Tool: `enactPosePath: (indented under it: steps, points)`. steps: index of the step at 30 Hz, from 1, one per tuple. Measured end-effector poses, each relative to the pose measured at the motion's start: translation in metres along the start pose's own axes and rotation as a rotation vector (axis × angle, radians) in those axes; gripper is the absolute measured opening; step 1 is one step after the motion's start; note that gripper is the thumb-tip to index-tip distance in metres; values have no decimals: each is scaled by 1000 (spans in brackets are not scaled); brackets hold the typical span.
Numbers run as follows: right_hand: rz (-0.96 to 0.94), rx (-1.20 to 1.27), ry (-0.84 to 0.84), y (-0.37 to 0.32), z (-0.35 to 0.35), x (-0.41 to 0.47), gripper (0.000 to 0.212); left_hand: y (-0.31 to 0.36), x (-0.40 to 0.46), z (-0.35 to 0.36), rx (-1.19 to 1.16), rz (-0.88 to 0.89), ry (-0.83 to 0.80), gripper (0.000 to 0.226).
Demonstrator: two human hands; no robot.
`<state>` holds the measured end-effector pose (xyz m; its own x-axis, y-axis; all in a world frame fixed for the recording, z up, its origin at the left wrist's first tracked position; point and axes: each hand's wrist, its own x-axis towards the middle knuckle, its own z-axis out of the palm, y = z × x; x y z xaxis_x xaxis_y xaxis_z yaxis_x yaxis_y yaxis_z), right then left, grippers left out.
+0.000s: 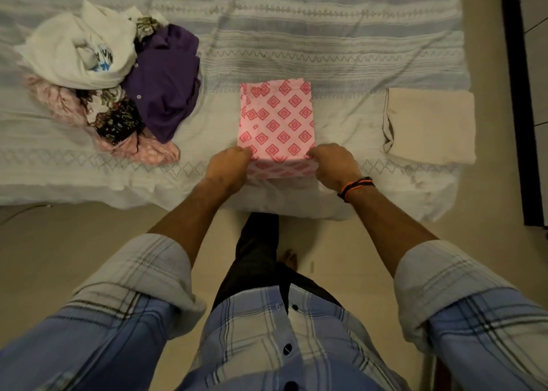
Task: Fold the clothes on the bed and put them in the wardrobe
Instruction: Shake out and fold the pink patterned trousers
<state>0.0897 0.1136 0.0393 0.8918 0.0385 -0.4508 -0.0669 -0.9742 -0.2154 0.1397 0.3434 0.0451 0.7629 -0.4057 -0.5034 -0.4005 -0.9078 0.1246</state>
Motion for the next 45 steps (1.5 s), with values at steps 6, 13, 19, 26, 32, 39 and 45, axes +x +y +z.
enactPosePath:
  steps: [6, 13, 19, 26, 32, 39, 45]
  points:
    - [38, 47, 19, 1, -41, 56, 37, -15, 54, -42, -76, -3, 10, 35]
    - [85, 90, 57, 12, -56, 112, 33, -31, 113, -64, -104, 5, 9, 37]
    - [118, 104, 44, 31, -49, 163, 33, -42, 170, -59, -138, -33, 7, 38]
    - [146, 130, 39, 50, -39, 214, 32, -57, 221, -37, -208, -84, 49, 31]
    - [192, 141, 23, 60, -30, 253, 29, -72, 254, -28, -268, -132, 41, 34]
    - [216, 206, 54, 69, -21, 277, 28, -77, 281, -27, -285, -142, 30, 36]
    - [165, 76, 185, 63, -10, 274, 36, -79, 283, -15, -230, -148, 121, 42]
